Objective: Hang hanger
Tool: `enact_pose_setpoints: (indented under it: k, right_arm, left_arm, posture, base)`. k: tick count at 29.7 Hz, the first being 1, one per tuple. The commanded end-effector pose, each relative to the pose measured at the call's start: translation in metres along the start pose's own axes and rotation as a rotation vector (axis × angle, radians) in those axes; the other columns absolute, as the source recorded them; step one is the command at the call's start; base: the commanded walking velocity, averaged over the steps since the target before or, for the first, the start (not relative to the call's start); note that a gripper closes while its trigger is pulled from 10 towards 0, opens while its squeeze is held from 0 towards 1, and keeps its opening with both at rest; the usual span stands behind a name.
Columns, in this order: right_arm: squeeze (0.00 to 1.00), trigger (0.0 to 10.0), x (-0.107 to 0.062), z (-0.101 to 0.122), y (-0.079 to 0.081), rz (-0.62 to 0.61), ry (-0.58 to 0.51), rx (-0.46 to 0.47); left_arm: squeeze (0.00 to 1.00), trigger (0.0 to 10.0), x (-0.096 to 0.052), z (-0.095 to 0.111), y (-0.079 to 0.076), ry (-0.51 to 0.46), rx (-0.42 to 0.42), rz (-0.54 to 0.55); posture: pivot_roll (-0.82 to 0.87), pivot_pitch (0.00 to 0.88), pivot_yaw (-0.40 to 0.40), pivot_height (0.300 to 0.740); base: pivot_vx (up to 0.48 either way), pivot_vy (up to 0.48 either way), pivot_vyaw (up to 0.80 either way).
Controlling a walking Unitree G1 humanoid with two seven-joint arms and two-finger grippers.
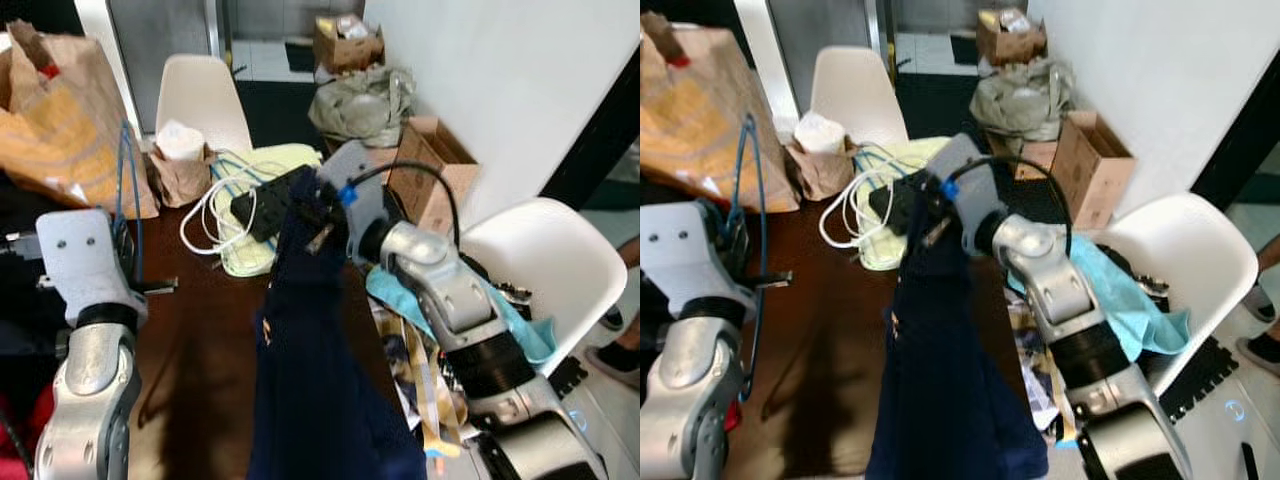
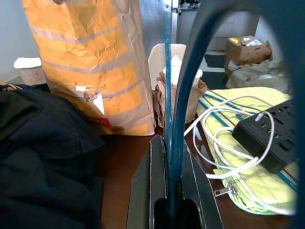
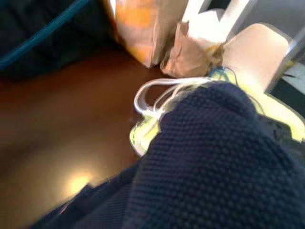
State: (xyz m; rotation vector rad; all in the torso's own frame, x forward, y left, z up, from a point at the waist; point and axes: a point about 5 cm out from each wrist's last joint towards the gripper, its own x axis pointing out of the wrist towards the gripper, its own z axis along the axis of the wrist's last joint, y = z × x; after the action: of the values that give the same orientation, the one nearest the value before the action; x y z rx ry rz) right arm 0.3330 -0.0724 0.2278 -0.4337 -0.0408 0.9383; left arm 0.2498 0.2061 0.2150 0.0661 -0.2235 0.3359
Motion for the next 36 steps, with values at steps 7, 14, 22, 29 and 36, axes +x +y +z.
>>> enact_pose_setpoints:
  k: [7, 14, 22, 29, 36]
  right_arm:
    - [1.00, 10.0, -0.023, -0.029, 0.039, 0.358, 0.180, -0.062]
    - [1.00, 10.0, -0.024, -0.032, 0.042, 0.370, 0.189, -0.071]
    - [1.00, 10.0, -0.038, -0.008, 0.034, 0.442, -0.011, -0.002]
    - [0.30, 10.0, -0.065, 0.017, 0.005, 0.479, -0.241, 0.140]
    - [0.00, 10.0, -0.088, 0.028, -0.019, 0.482, -0.322, 0.145]
  left_arm:
    - [0.00, 10.0, 0.000, 0.003, -0.001, 0.001, 0.013, -0.012]
    - [0.00, 10.0, 0.010, 0.024, -0.003, -0.062, 0.043, -0.089]
    - [0.00, 10.0, 0.022, 0.045, -0.007, -0.058, 0.170, -0.322]
    - [0.00, 10.0, 0.039, 0.047, 0.010, 0.042, 0.282, -0.357]
    - [0.00, 10.0, 0.056, 0.068, 0.041, 0.044, 0.309, -0.317]
  posture:
    - [0.06, 0.061, -0.047, 0.740]
    - [0.06, 0.061, -0.049, 0.740]
    - [0.07, 0.060, -0.047, 0.740]
    - [0.07, 0.054, -0.046, 0.740]
    - [0.08, 0.061, -0.050, 0.740]
  base:
    - [0.000, 0.000, 0.00]
    - [0.000, 0.000, 0.00]
    - [0.000, 0.000, 0.00]
    - [0.000, 0.000, 0.00]
    - [0.000, 0.000, 0.00]
